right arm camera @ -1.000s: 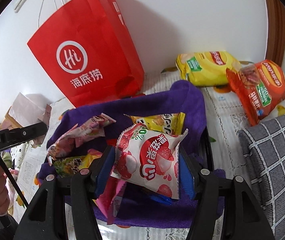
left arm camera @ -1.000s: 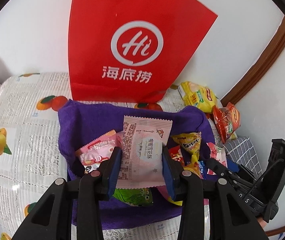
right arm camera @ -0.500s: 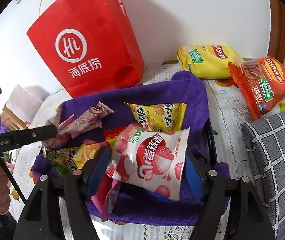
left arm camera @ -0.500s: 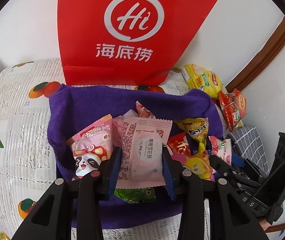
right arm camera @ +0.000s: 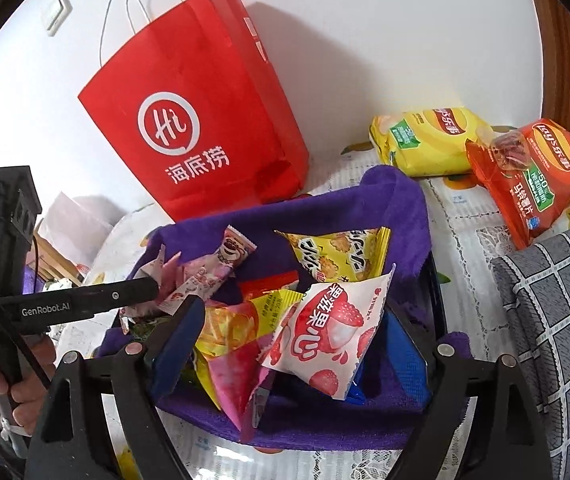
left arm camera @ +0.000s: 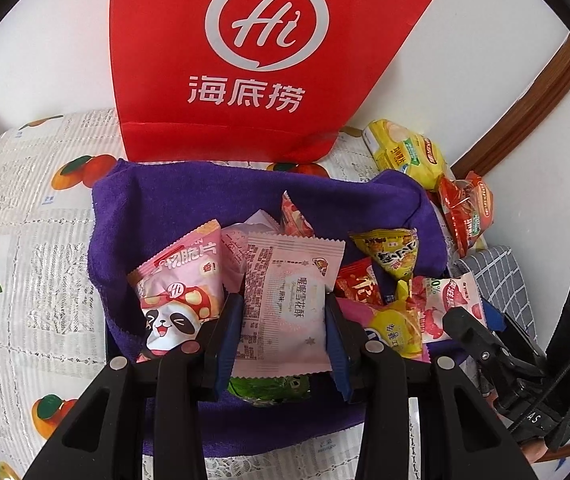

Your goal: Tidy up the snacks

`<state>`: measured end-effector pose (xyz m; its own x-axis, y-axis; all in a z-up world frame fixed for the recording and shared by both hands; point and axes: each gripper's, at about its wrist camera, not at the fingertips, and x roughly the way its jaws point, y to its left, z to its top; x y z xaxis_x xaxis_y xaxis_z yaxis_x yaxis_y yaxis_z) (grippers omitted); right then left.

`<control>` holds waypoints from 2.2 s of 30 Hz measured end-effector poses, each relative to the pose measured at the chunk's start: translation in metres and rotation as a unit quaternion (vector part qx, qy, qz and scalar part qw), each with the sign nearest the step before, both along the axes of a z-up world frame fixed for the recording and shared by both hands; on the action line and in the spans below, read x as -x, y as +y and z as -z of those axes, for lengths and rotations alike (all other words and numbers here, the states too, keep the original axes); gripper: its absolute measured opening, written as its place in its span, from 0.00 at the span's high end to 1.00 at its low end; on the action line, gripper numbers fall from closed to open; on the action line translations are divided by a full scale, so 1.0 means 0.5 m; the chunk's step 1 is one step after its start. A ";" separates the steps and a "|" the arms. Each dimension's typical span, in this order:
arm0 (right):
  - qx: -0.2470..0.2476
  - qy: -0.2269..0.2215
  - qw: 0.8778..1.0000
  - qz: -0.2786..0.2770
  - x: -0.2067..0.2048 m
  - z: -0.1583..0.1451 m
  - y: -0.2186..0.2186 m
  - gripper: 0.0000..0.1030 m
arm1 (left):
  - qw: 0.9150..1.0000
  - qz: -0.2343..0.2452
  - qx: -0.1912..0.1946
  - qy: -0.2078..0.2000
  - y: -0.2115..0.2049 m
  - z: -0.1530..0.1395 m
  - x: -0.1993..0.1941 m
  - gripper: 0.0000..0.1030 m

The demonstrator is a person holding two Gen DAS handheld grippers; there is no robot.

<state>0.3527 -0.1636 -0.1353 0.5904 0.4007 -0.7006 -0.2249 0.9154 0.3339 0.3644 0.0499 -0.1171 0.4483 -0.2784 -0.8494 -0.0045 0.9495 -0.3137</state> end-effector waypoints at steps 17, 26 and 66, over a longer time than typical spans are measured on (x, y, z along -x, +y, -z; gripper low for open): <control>0.051 -0.015 0.998 0.023 0.087 -0.071 0.015 0.16 | 1.000 0.003 0.000 -0.012 -0.005 -0.067 0.037 0.52; 0.106 -0.032 0.993 0.044 0.203 -0.133 0.015 0.16 | 0.998 0.014 -0.017 -0.051 -0.042 -0.121 0.158 0.49; 0.124 -0.087 0.979 0.136 0.694 -0.257 -0.041 0.00 | 0.965 -0.020 -0.139 -0.220 -0.141 -0.282 0.706 0.10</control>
<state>0.0057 -0.1842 -0.0068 0.7705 0.0417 -0.6361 0.0051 0.9974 0.0716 0.0115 -0.0207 0.0240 0.7891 -0.0412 -0.6128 0.0319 0.9992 -0.0261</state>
